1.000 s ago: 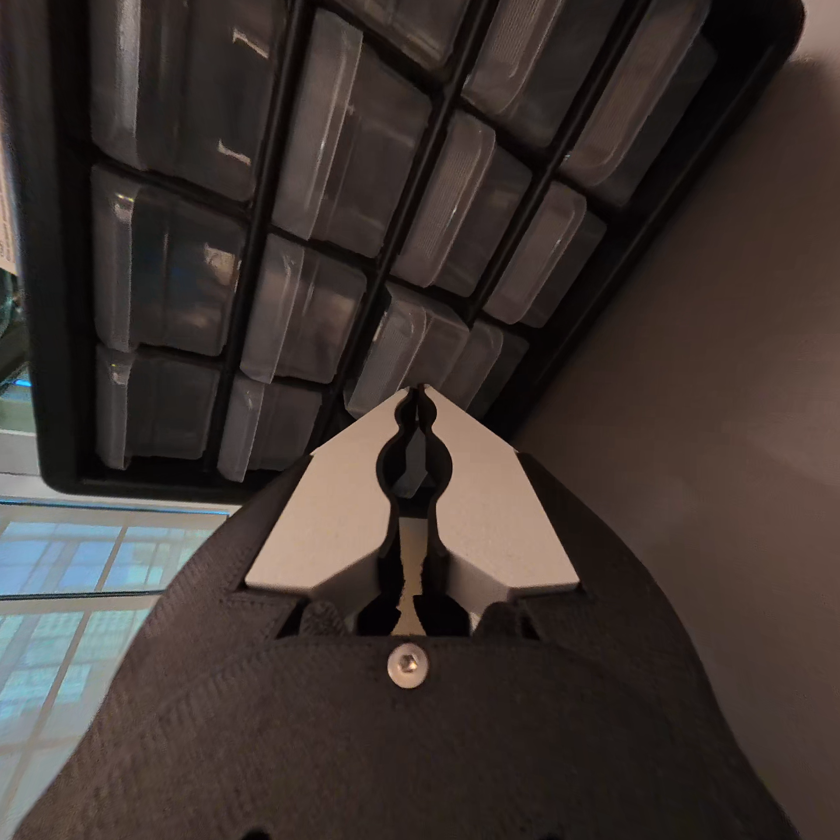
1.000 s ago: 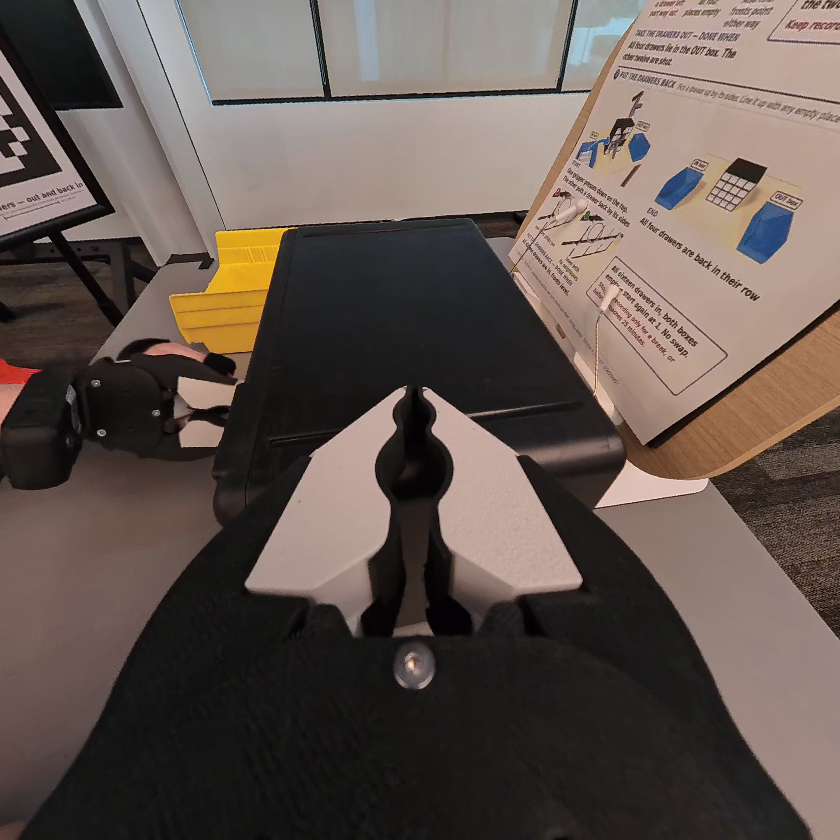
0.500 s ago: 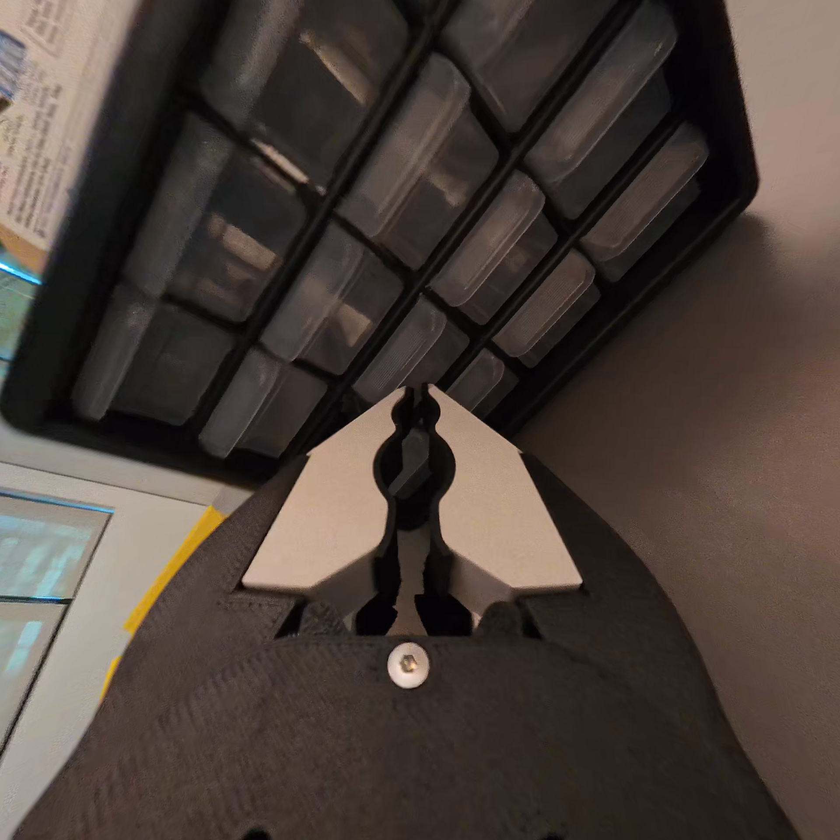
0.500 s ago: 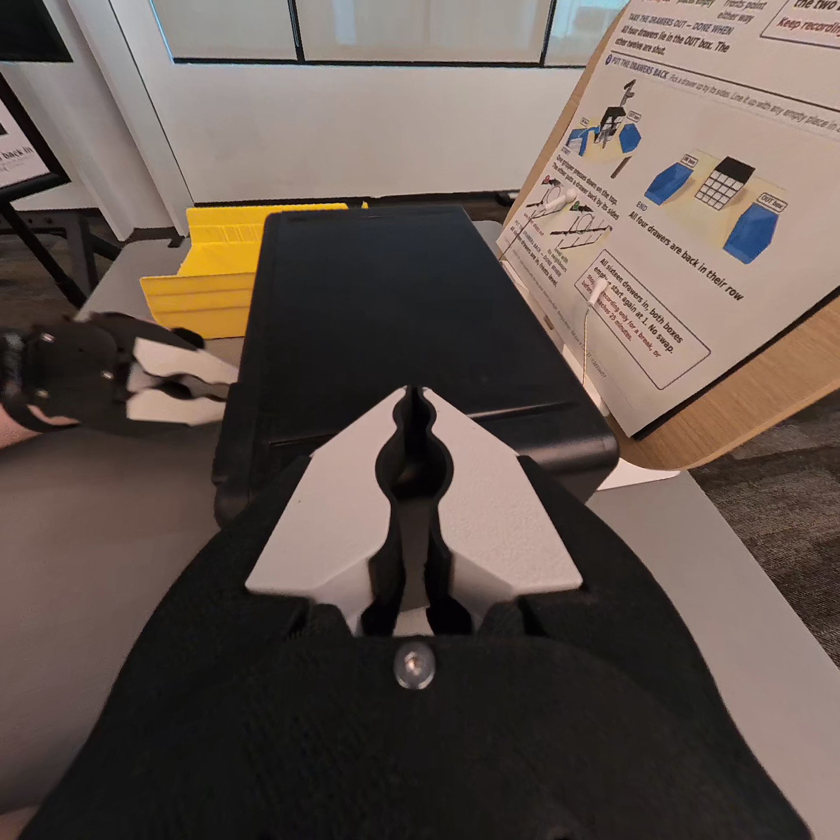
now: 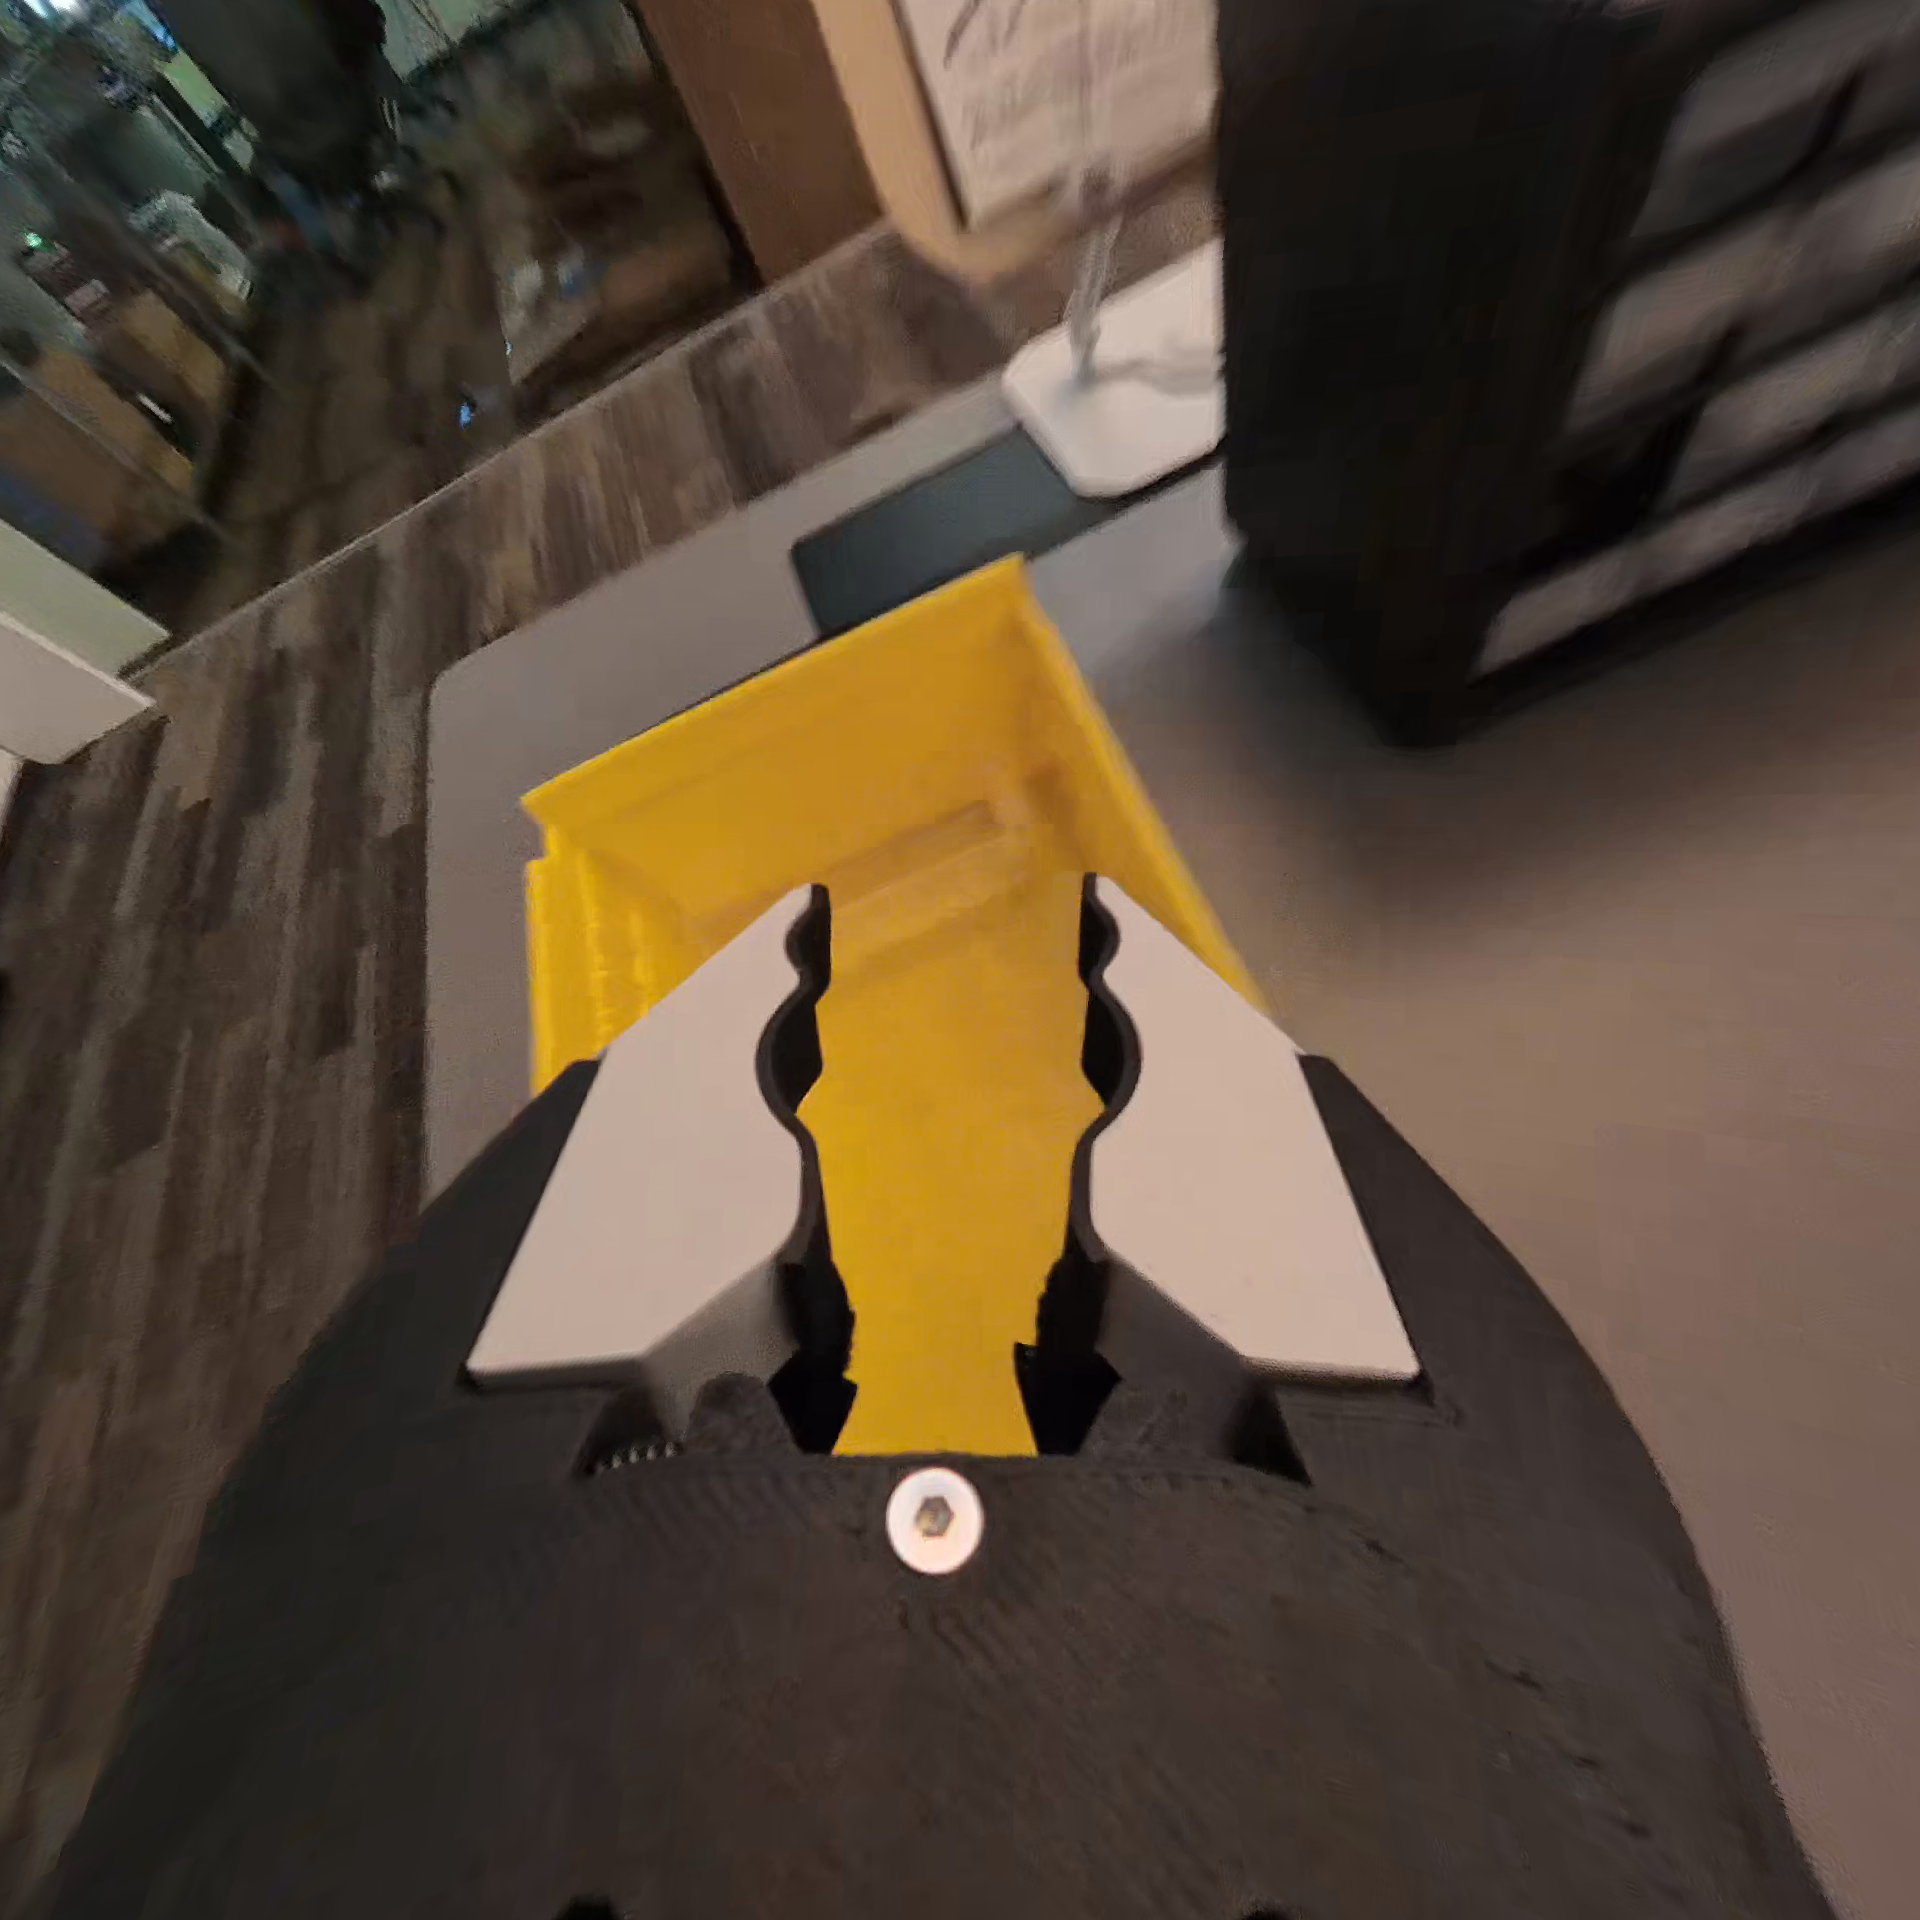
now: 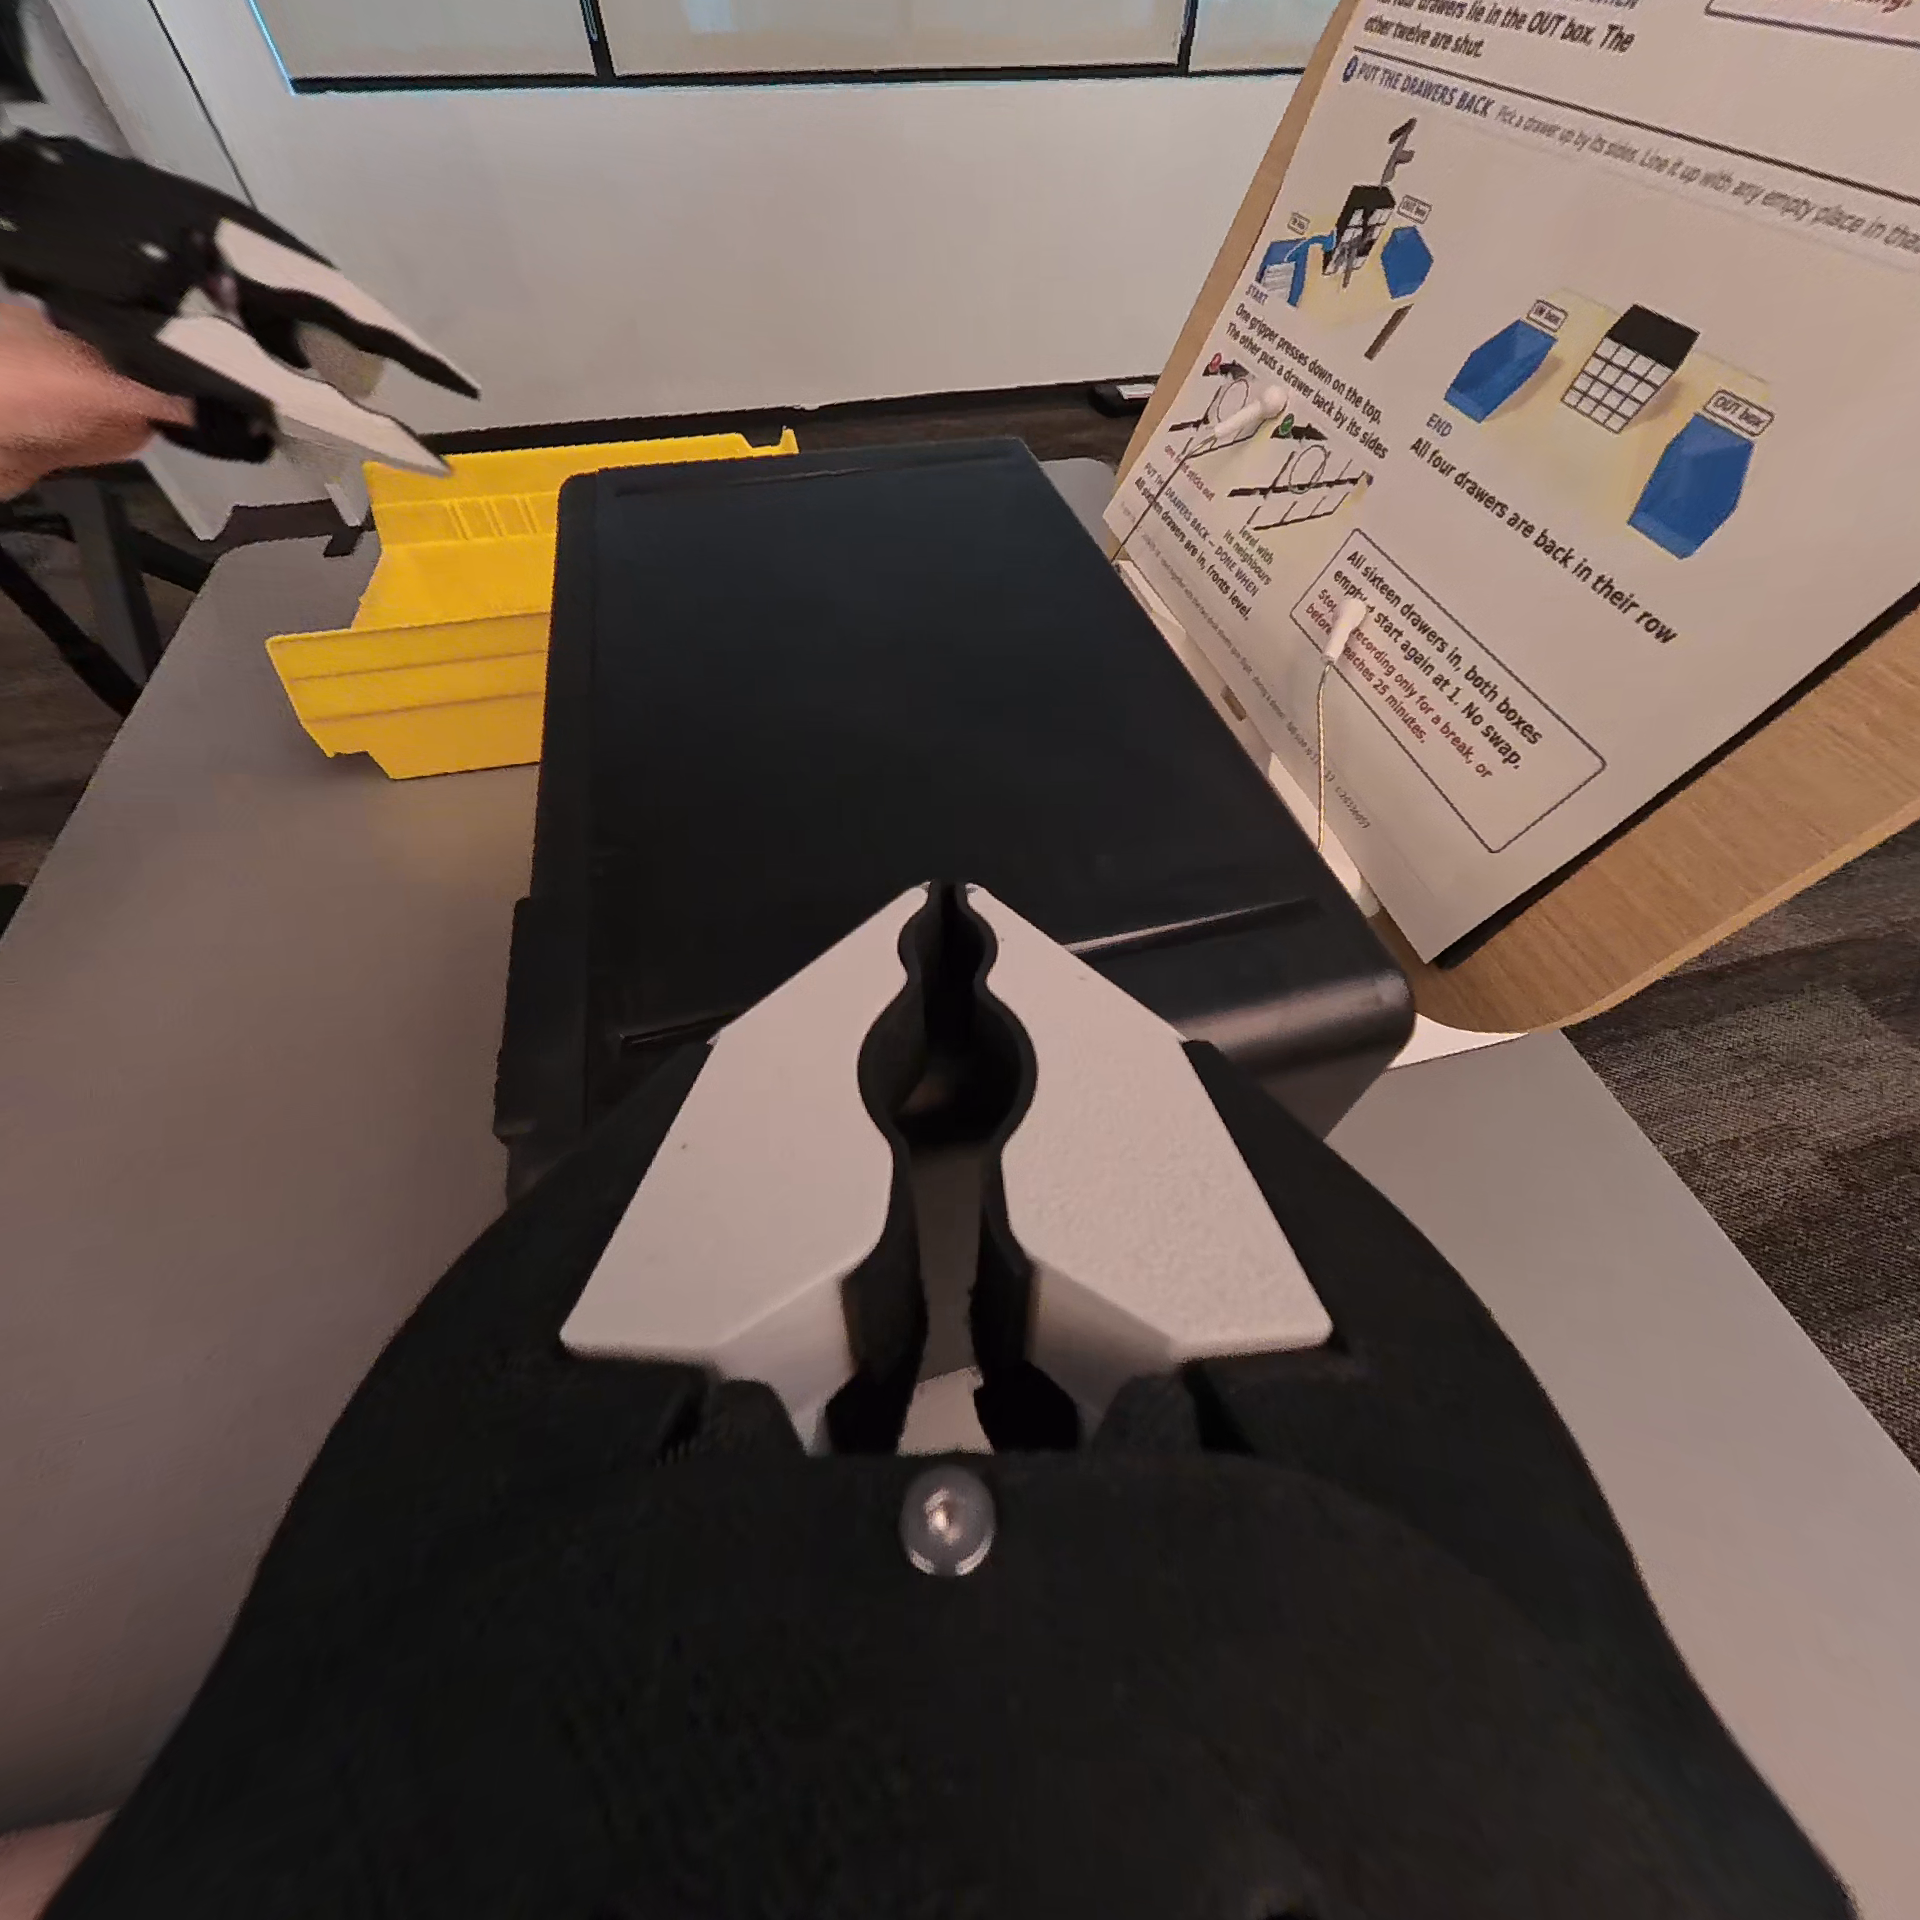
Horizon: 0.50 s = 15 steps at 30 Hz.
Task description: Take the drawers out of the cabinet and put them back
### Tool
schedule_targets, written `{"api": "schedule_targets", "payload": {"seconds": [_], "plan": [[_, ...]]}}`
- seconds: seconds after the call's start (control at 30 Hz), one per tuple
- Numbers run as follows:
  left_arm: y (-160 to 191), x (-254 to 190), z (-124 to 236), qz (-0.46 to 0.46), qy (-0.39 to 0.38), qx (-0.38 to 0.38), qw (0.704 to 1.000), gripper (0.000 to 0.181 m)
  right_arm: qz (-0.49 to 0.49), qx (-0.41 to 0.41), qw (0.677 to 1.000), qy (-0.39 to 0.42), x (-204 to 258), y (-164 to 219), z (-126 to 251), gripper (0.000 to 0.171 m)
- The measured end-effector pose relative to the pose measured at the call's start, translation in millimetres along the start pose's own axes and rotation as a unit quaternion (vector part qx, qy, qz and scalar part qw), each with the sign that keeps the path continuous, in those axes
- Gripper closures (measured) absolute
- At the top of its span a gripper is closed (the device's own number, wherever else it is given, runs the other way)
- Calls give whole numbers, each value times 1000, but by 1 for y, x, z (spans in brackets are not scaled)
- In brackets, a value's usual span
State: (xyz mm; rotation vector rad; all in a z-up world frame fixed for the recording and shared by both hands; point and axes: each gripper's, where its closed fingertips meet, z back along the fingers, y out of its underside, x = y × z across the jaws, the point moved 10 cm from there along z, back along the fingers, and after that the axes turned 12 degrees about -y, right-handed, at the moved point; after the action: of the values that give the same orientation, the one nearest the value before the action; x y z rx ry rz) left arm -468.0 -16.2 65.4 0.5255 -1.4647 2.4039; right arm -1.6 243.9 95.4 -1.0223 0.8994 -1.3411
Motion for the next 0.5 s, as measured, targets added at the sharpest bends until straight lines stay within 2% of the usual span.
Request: {"api": "schedule_targets", "payload": {"seconds": [0.13, 0.23, 0.33, 0.5], "plan": [[13, 6, -50, -119, 31, 8, 992, 131, -4, 2, 1000, 3, 1, -1, 0, 171], [14, 1, -92, -120, 106, 26, 987, 129, -4, 6, 1000, 8, 1, -1, 0, 171], [22, -6, -133, -148, 154, 78, 974, 128, -4, 10, 1000, 14, 2, -2, -1, 171], [35, -8, -172, -161, 203, 140, 956, 130, 0, 19, 1000, 21, 4, -4, -1, 171]]}}
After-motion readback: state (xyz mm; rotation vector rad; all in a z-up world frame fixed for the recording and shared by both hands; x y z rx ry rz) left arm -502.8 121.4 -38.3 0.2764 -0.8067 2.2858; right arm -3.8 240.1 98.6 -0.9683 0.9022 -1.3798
